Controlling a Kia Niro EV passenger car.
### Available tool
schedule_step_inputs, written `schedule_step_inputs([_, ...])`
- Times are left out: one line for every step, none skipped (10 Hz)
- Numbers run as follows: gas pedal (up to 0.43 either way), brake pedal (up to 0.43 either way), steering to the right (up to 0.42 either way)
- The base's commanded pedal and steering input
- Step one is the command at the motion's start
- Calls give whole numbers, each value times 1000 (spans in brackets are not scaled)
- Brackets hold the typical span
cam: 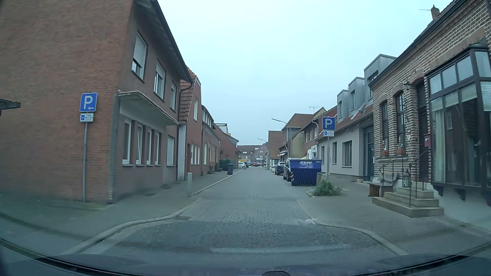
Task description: Follow the waypoints while adhering to traffic rules and regulations
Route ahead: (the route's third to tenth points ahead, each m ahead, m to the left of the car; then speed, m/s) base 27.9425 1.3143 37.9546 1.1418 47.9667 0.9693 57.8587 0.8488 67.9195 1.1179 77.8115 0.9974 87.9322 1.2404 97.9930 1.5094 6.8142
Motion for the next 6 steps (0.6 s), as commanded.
schedule_step_inputs([189,0,-1])
schedule_step_inputs([189,0,0])
schedule_step_inputs([189,0,4])
schedule_step_inputs([189,0,7])
schedule_step_inputs([189,0,5])
schedule_step_inputs([189,0,4])
